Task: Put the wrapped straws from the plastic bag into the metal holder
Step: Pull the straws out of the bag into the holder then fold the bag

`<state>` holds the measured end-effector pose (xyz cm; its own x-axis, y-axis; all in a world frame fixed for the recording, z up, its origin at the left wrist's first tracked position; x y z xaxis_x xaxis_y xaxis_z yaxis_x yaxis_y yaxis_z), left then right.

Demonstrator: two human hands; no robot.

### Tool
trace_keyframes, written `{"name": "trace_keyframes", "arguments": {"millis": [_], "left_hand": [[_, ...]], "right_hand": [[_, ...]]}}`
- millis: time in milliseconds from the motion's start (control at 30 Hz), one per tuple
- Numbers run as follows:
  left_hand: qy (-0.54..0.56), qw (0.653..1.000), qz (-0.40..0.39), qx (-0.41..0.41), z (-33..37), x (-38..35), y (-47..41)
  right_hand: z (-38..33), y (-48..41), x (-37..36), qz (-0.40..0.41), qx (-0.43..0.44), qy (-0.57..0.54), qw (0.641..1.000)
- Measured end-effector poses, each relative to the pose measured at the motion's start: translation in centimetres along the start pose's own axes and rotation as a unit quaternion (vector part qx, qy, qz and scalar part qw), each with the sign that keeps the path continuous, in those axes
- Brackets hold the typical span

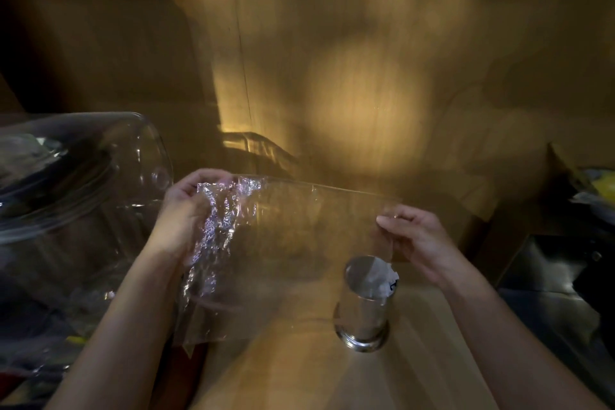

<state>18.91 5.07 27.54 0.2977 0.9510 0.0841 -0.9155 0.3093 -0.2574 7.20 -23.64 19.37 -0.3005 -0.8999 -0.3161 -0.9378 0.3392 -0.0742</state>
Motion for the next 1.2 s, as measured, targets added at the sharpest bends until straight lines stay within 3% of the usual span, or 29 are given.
{"name": "trace_keyframes", "arguments": {"millis": [67,167,233,333,467,667,800,900,1033,1100,1200], "left_hand": [[0.017,0.994,0.011,0.107,-3.1,0.4,-0.2],[0.126,0.963,-0.108,0.210,-5.9,-1.7,1.2],[0.056,0.964,-0.143,0.218,-7.4,-1.8,1.9],[-0.050,0.981,-0.090,0.165,-7.9,-1.2,1.5],[-0.046,0.993,-0.001,0.104,-6.9,-0.6,1.2],[-0.055,0.998,0.002,0.007,-4.2,-1.4,1.0],[-0.125,0.988,-0.016,-0.089,-0.6,-2.0,1.2],[-0.209,0.965,-0.065,-0.141,1.7,-3.7,1.6],[-0.356,0.893,-0.132,-0.241,5.0,-8.2,3.2],[-0.386,0.862,-0.152,-0.290,6.3,-10.1,4.1],[-0.374,0.857,-0.178,-0.305,6.6,-11.0,4.2]], "right_hand": [[-0.1,0.0,0.5,0.042,0.012,-0.033,0.999],[-0.3,0.3,1.4,0.089,0.013,-0.041,0.995],[-0.3,0.5,1.6,0.107,0.012,-0.023,0.994],[-0.2,0.9,2.5,0.137,0.023,-0.004,0.990],[0.1,1.5,3.5,0.151,0.032,0.041,0.987],[0.4,2.2,5.1,0.178,0.039,0.082,0.980],[-3.0,3.5,5.5,0.234,0.110,0.240,0.936],[-5.5,4.2,1.6,0.143,0.175,0.391,0.892],[-4.1,4.1,-4.4,-0.044,0.157,0.464,0.871],[-4.0,4.0,-6.0,-0.063,0.187,0.479,0.855],[-4.0,3.4,-6.3,-0.044,0.189,0.405,0.893]]}}
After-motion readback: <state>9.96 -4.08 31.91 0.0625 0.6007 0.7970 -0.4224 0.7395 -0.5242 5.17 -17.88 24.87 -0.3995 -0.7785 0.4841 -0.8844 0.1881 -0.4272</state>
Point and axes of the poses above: each hand's wrist, its own y-axis away from the middle knuckle, its own x-axis out of the back of the hand, z = x × y, the point moved 10 cm from there along -y, towards the middle knuckle, and after that the axes turned 6 degrees about -y, right-handed, at the moved point
